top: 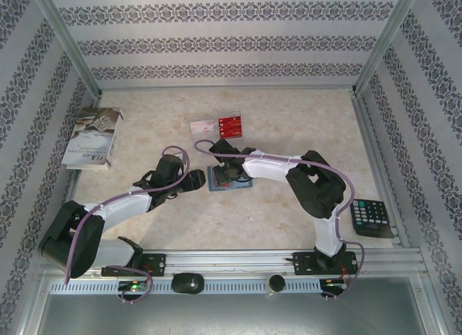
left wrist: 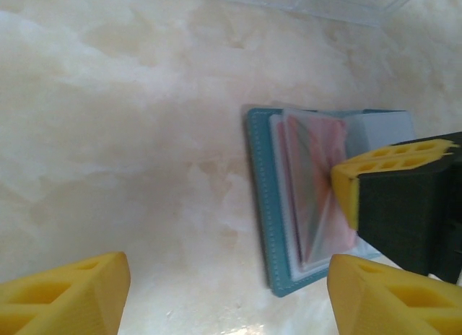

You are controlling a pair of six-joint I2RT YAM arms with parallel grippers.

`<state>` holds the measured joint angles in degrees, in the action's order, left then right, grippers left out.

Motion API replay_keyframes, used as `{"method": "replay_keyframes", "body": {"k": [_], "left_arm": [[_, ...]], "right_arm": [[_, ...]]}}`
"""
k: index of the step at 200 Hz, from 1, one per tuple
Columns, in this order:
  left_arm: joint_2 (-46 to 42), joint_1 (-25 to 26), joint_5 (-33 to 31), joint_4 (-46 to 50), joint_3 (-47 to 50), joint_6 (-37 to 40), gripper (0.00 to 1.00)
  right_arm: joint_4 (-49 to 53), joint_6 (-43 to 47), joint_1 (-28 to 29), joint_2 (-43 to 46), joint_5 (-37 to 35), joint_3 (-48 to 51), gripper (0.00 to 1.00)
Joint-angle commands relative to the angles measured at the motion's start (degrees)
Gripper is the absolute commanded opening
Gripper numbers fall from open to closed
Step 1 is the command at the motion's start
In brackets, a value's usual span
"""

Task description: Take the credit cards out of the card holder

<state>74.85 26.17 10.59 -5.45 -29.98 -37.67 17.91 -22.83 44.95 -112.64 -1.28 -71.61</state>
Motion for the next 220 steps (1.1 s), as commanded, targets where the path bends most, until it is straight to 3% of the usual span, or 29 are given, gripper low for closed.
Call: {"method": "replay_keyframes", "body": {"k": [1,32,109,152,220], "left_arm": [[1.0,0.8,1.3,-2.8,-1.0,1.4,0.69],[3.5,0.8,-1.2,-1.7,-2.4,0.1,0.58],[12.1,1.1,-1.8,-3.1,-6.6,-0.5,0.62],[13.7,1.0,-4.3,-0.9,-7.2,-0.6,0.62],[15.9,2.8,-3.2,-1.5,-8.9,0.6,0.64]], "right_arm": [[-6.7,-1.6,-2.0,0.7,8.0,5.4,0.00],[-15.1,-5.8,-4.6,3.2,16.7,9.9,0.00],[-26.4,-13.6,-7.5,6.5,24.7,16.1,0.00],[-28.1,-15.2,-7.9,7.4,25.2,17.1,0.00],[-28.7,-15.8,-7.6,7.2,25.1,16.9,0.00]]}}
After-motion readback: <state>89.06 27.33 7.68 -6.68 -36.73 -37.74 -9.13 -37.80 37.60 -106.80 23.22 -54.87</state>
